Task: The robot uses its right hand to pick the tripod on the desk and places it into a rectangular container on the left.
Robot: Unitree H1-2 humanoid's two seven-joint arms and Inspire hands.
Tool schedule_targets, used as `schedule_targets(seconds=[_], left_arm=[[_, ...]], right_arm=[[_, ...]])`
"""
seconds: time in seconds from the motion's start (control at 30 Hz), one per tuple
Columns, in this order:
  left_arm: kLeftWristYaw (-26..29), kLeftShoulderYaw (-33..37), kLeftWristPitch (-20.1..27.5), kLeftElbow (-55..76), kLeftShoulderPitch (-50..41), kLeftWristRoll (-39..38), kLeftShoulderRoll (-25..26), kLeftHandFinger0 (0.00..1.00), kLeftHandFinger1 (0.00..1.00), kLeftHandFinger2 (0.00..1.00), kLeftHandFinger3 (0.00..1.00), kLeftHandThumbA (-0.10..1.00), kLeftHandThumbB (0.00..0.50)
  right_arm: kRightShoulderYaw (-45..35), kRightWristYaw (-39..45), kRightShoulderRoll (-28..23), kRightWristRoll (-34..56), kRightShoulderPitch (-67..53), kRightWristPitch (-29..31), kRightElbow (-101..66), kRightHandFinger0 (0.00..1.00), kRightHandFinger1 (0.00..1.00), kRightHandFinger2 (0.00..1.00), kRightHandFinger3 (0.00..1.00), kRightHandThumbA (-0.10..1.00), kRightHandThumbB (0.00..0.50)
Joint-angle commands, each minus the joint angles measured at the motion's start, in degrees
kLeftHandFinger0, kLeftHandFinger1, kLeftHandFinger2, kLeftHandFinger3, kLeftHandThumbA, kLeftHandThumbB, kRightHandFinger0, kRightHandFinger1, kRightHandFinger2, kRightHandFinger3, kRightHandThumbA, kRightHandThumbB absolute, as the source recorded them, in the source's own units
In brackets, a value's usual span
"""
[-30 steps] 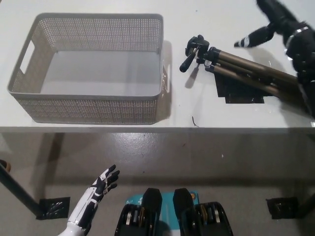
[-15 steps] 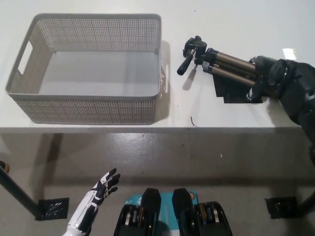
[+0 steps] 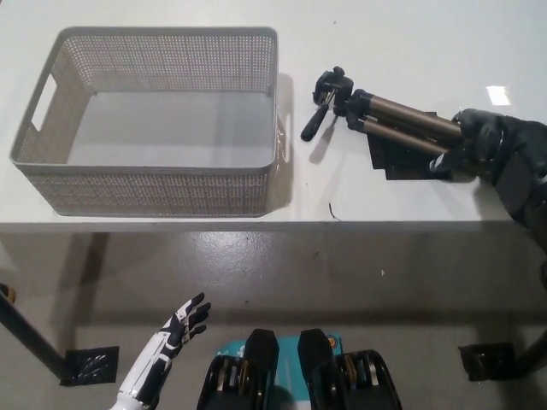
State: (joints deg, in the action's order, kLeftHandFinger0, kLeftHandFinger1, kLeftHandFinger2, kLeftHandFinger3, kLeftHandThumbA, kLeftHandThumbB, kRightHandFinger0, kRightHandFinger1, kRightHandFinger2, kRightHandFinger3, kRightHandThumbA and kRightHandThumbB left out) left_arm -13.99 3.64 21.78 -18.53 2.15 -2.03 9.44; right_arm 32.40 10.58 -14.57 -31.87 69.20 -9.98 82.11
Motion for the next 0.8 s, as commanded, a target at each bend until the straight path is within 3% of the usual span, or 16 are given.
schedule_targets(seconds=[0.0,0.03,0.07,0.1,0.17,0.23,0.27,0.3,0.4,0.47,0.5,0.6,0.77], left_arm=[[-1.0,0.3,1.5,1.2,0.9,-0.4,1.0,1.00,1.00,1.00,1.00,1.00,0.500],[-1.0,0.3,1.4,1.1,1.0,-0.3,1.1,1.00,1.00,1.00,1.00,1.00,0.500],[-1.0,0.2,1.3,1.1,1.0,-0.3,1.1,1.00,1.00,1.00,1.00,1.00,0.500],[-1.1,0.2,1.3,1.1,1.0,-0.4,1.2,1.00,1.00,1.00,1.00,1.00,0.500],[-1.1,0.1,1.0,1.2,1.0,-0.4,1.2,1.00,1.00,1.00,1.00,1.00,0.500],[-1.1,0.1,1.7,0.8,1.1,-0.3,1.2,1.00,1.00,1.00,1.00,1.00,0.500],[-1.2,0.2,1.8,0.6,1.1,-0.3,1.2,1.00,1.00,1.00,1.00,1.00,0.500],[-1.2,0.2,1.7,0.7,1.1,-0.3,1.2,1.00,1.00,1.00,1.00,1.00,0.500],[-1.3,0.2,1.3,0.9,1.1,-0.4,1.2,1.00,1.00,1.00,1.00,1.00,0.500],[-1.5,0.2,1.3,0.6,1.4,-0.6,1.3,1.00,1.00,1.00,1.00,1.00,0.500],[-1.5,0.2,1.3,0.5,1.7,-0.5,1.3,1.00,1.00,1.00,1.00,1.00,0.500],[-1.4,0.2,1.4,-0.1,2.1,-0.4,1.1,1.00,1.00,1.00,1.00,1.00,0.500],[-1.6,0.3,1.7,0.0,1.0,-0.7,1.1,1.00,1.00,1.00,1.00,1.00,0.500]], right_arm=[[-3.5,-7.9,1.4,2.9,-1.5,6.2,0.3,0.09,0.32,0.45,0.52,-0.10,0.133],[-4.7,-9.2,1.3,3.5,-1.5,7.8,0.2,0.06,0.34,0.58,0.52,-0.10,0.129],[-5.2,-9.6,1.3,3.6,-1.3,8.6,0.2,0.09,0.57,0.88,0.73,-0.10,0.136],[-5.5,-9.8,1.3,3.7,-1.2,8.9,0.1,0.10,0.62,0.96,0.82,-0.10,0.144],[-6.7,-11.4,1.2,3.7,-1.0,11.1,-0.1,0.12,0.70,0.98,0.96,-0.10,0.163],[-7.0,-12.3,1.1,3.1,-1.0,12.2,-0.1,0.25,0.81,1.00,1.00,-0.10,0.181],[-6.8,-12.7,1.1,2.7,-1.0,13.0,-0.2,0.27,0.77,1.00,0.99,-0.10,0.176],[-6.9,-12.8,1.1,2.6,-0.8,13.1,-0.2,0.22,0.70,0.98,0.94,-0.10,0.173],[-7.0,-13.8,1.1,2.6,-0.7,14.5,-0.3,0.15,0.60,0.87,0.86,-0.10,0.187],[-7.1,-14.1,1.1,2.8,-0.1,14.9,-0.5,0.08,0.61,0.96,0.95,-0.10,0.174],[-7.1,-14.4,0.9,2.9,0.2,15.4,-0.6,0.12,0.70,1.00,1.00,-0.10,0.158],[-7.6,-14.4,0.4,3.5,0.7,16.8,-0.8,0.14,0.79,1.00,1.00,-0.10,0.147],[-8.7,-14.6,-0.2,4.6,1.2,17.6,-1.3,0.31,0.91,1.00,1.00,-0.10,0.140]])
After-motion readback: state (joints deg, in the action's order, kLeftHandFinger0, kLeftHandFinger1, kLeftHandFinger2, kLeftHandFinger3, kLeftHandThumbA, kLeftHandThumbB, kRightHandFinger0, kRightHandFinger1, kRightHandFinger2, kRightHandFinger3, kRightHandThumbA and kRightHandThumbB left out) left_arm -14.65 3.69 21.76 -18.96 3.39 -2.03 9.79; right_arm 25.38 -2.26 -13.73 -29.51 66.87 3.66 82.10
